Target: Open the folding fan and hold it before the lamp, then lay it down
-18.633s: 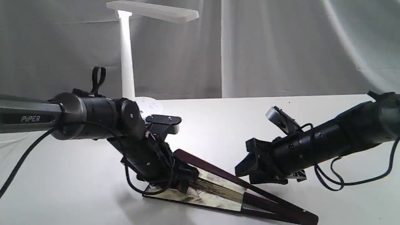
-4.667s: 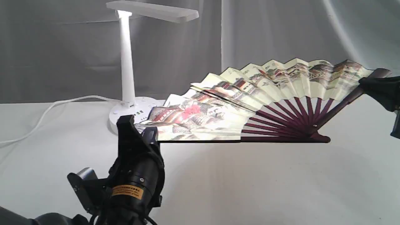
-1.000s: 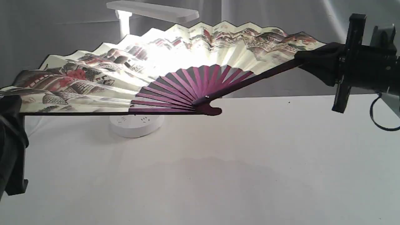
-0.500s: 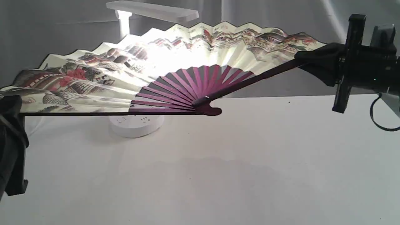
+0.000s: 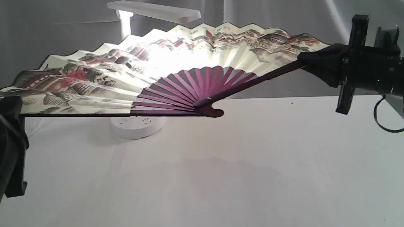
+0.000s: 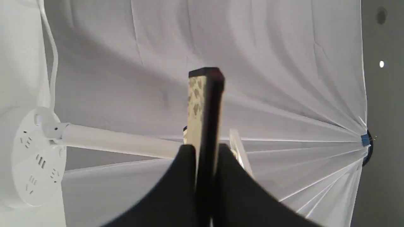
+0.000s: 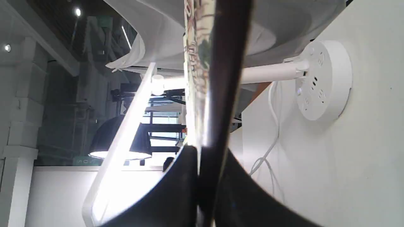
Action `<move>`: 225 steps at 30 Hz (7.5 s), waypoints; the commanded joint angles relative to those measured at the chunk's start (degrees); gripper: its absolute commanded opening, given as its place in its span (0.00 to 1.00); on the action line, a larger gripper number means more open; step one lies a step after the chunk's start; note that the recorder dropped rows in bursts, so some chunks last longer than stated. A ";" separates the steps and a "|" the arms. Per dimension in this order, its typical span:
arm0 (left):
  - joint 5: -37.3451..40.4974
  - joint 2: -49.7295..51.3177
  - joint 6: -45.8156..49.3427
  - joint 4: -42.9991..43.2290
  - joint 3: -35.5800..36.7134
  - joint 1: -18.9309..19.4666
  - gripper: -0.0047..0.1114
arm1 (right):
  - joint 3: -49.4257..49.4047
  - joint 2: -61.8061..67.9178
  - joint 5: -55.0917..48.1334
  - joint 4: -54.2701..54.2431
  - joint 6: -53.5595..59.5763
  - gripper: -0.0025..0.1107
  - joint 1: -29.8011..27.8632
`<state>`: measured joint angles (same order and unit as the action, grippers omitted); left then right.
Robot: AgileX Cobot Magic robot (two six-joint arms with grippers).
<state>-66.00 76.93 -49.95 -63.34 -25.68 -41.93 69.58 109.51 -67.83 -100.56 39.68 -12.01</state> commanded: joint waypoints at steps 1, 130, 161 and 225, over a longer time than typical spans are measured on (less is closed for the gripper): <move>-3.97 -0.93 -0.46 -2.29 0.16 0.75 0.04 | -0.10 -0.44 3.33 0.61 2.49 0.02 -0.53; 12.27 38.04 -0.18 16.31 -10.52 2.63 0.61 | -13.75 8.18 19.75 18.79 7.26 0.53 -9.50; 53.26 18.16 49.11 11.67 -10.63 19.69 0.46 | -13.75 -2.58 20.27 36.03 2.33 0.43 -11.84; 109.75 11.05 48.52 60.09 -27.55 39.67 0.04 | -13.46 -20.10 18.26 102.38 -38.41 0.02 5.16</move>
<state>44.53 88.45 -0.91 -2.95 -52.89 -2.35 56.15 90.17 -49.64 2.24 0.00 -6.89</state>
